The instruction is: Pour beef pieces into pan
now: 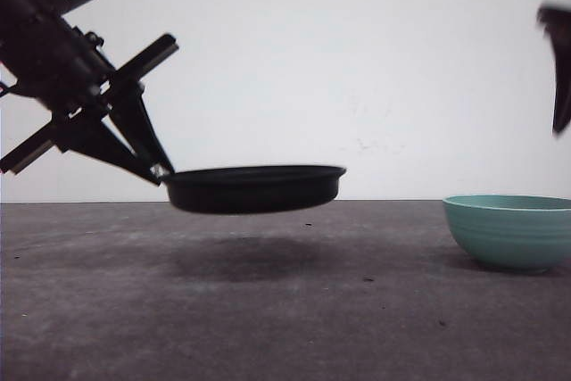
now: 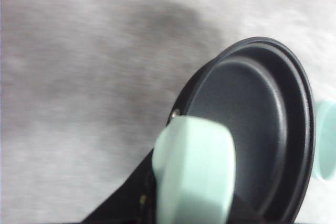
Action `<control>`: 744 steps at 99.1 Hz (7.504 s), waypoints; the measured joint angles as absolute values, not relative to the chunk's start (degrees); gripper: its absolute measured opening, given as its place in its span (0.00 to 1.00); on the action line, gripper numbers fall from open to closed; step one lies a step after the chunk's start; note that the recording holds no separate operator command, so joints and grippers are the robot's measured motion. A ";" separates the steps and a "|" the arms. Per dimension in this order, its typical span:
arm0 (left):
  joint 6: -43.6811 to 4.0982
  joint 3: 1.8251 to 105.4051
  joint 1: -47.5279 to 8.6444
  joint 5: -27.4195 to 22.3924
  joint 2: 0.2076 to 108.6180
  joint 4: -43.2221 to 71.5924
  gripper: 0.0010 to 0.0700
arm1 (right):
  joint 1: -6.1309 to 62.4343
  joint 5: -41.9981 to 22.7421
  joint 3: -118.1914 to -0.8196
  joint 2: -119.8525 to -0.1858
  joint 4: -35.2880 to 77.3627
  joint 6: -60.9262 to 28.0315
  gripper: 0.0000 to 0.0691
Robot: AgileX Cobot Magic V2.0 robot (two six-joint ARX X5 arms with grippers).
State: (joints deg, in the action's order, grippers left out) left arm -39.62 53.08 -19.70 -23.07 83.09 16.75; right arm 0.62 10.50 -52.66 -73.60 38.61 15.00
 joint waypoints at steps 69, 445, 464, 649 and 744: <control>-39.38 53.08 -24.84 -25.28 82.19 16.25 0.03 | 0.58 12.19 -52.66 -89.97 34.76 15.11 0.31; -38.48 65.73 -27.05 -22.83 78.26 34.79 0.03 | 49.50 -28.64 -52.66 -73.78 -26.06 -46.59 0.03; -38.37 65.73 -26.72 -22.85 78.26 34.98 0.03 | 49.50 -26.06 -52.66 -73.78 -26.48 -51.20 0.03; -33.93 65.73 -23.75 -19.40 79.15 27.49 0.03 | -2.17 19.33 -52.75 -88.97 37.04 17.80 0.03; -34.54 66.00 -22.65 -18.46 90.00 26.72 0.03 | 1.80 19.53 -59.64 -63.51 35.35 16.99 0.57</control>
State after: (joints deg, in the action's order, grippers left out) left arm -34.54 66.00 -22.65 -18.46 90.00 26.72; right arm 1.80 19.53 -59.64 -63.51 35.35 16.99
